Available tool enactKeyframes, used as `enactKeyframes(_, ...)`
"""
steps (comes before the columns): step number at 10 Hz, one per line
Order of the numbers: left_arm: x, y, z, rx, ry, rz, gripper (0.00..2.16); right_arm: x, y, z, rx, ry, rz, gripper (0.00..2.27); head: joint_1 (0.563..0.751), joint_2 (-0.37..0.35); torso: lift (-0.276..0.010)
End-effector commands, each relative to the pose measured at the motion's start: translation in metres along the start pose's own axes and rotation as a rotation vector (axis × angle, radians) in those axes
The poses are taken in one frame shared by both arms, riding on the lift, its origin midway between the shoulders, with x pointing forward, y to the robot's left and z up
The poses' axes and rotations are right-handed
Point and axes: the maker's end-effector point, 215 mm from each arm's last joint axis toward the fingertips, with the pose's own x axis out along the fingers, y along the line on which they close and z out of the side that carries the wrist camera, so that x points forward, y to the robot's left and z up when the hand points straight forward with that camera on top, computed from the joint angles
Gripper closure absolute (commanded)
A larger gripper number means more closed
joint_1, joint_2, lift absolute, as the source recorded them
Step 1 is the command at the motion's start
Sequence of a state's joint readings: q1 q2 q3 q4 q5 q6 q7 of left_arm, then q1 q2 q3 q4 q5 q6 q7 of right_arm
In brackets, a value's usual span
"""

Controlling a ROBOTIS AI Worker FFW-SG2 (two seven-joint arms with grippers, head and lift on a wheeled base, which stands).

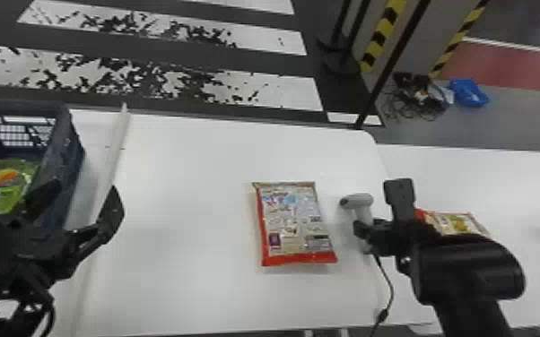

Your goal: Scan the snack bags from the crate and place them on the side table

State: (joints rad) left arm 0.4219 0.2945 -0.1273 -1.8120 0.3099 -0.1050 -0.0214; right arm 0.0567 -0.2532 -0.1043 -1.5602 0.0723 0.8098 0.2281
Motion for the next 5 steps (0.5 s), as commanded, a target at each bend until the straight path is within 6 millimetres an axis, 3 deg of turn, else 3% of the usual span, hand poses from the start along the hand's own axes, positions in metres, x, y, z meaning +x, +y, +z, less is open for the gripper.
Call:
enactKeyframes(1,0.0,0.0,0.0,0.0,0.0,0.0,0.04,-0.002,-0.004,0.002,0.0,-0.007,-0.015,0.05,0.695,-0.21,-0.05)
enactKeyframes(5,0.0,0.001,-0.002,-0.001,0.002,0.003,0.04,-0.04,-0.001,0.021,0.045,-0.076,0.004,0.06,0.695,-0.212,-0.05)
